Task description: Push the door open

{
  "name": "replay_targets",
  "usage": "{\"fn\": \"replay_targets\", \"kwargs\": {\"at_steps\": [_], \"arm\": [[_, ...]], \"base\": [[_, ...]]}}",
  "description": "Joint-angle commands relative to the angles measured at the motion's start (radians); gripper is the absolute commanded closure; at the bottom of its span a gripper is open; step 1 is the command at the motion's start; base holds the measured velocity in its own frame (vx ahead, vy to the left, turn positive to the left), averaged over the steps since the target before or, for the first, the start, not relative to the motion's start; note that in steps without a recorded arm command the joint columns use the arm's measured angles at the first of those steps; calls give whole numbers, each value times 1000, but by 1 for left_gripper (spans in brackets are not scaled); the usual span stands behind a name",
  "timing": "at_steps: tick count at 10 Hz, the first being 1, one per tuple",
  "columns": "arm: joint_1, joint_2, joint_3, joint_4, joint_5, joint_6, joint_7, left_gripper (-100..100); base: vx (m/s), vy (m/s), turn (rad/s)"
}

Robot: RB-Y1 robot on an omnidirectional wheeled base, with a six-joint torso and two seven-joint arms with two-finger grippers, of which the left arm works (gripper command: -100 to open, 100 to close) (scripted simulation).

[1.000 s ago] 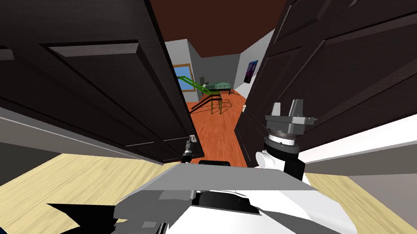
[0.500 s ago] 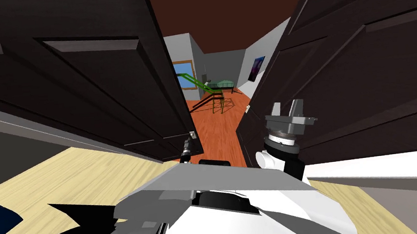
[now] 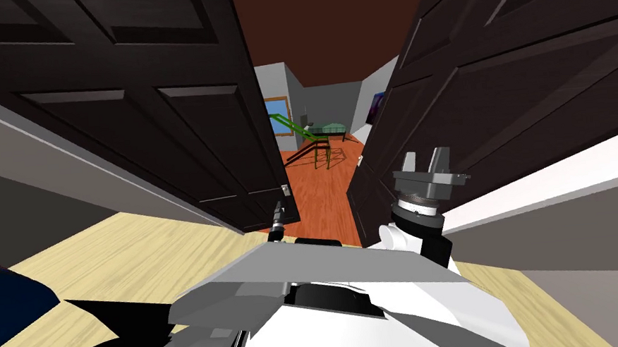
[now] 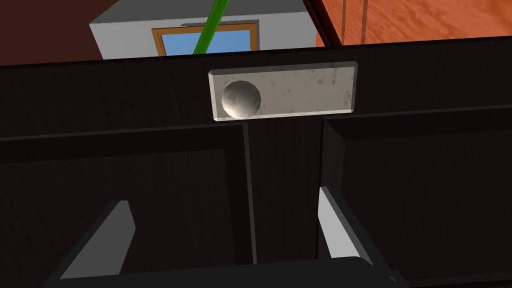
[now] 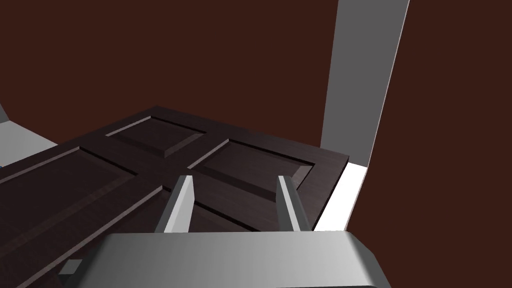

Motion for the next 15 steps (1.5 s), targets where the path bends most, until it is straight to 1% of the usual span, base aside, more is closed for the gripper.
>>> {"fn": "replay_targets", "kwargs": {"at_steps": [1, 3, 6, 11, 12, 13, 15], "arm": [[0, 0, 0, 0, 0, 0, 0, -100], [-4, 3, 3, 7, 1, -5, 0, -100], [-13, 5, 11, 21, 2, -15, -2, -100], [-28, -3, 24, 43, 4, -29, -4, -100], [-26, -2, 22, 41, 4, -28, -4, -100], [-26, -2, 22, 41, 4, -28, -4, 100], [-26, -2, 22, 41, 4, -28, -4, 100]], "base": [[-79, -32, 5], [125, 8, -16], [190, 41, -24], [199, 43, -24], [94, 18, 6], [-24, -5, -4], [-28, -4, -5]]}}
